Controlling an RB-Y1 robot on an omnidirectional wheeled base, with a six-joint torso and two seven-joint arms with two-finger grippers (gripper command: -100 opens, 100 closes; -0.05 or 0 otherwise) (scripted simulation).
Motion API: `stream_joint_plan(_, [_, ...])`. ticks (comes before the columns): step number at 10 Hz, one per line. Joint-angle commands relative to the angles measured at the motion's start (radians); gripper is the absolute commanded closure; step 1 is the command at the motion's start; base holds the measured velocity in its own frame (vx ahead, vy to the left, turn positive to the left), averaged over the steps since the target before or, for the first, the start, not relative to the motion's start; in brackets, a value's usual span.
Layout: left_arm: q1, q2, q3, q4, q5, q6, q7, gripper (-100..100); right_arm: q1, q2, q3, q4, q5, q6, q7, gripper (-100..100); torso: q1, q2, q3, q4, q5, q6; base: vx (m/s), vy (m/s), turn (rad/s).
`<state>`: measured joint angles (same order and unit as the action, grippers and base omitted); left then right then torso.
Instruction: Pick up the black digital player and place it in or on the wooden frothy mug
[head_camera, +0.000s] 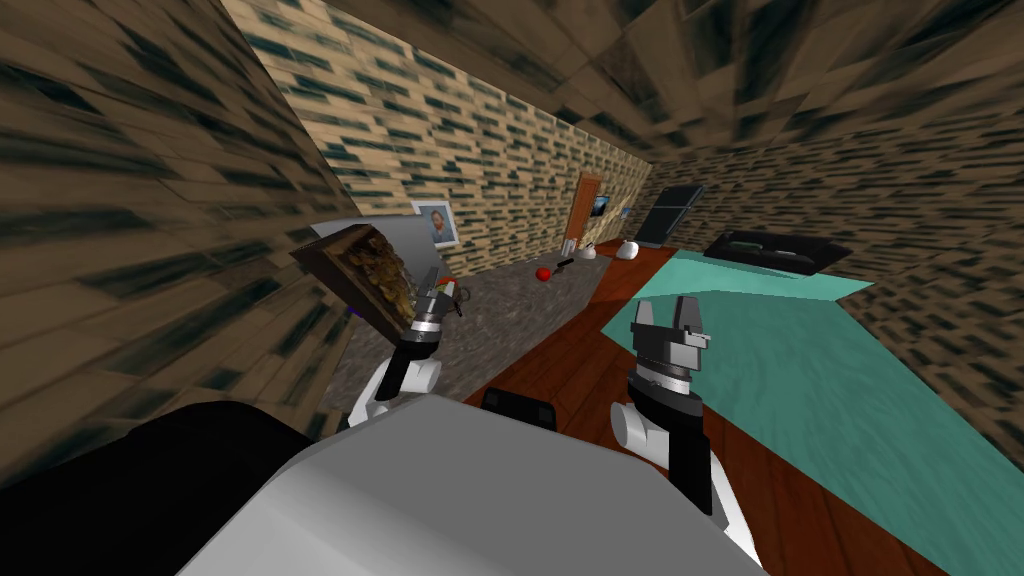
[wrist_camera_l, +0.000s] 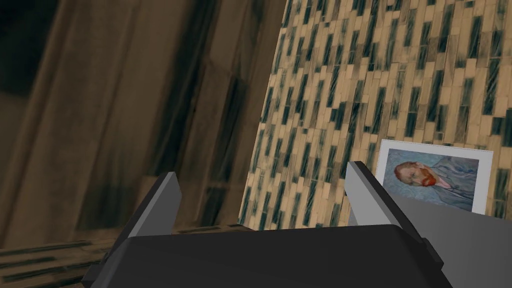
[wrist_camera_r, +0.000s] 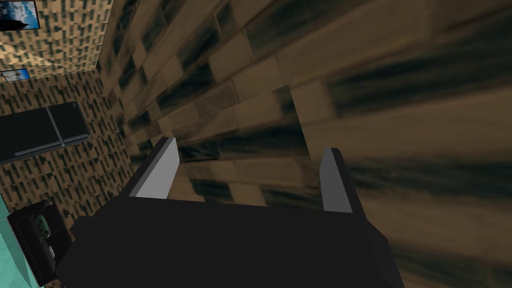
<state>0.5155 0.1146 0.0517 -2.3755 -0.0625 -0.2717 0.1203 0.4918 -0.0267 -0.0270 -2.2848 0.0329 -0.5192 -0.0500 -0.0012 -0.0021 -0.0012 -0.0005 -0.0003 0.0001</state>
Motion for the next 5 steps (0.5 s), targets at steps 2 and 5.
stream_joint_plan(2, [0.015,0.025,0.013,0.003,0.021,0.069,0.001,-100,0.0,0.0,0.0,0.0,0.0,0.0,0.0,0,-0.001,-0.001,0.0,0.0,0.0,0.0,0.043,-0.026,-0.064])
stream_joint_plan(5, [0.041,0.06,0.046,0.006,0.062,0.154,0.008,-100,0.0,0.0,0.0,0.0,0.0,0.0,0.0,0,0.0,0.0,0.0,0.0,0.0,0.0,0.033,-0.024,-0.055])
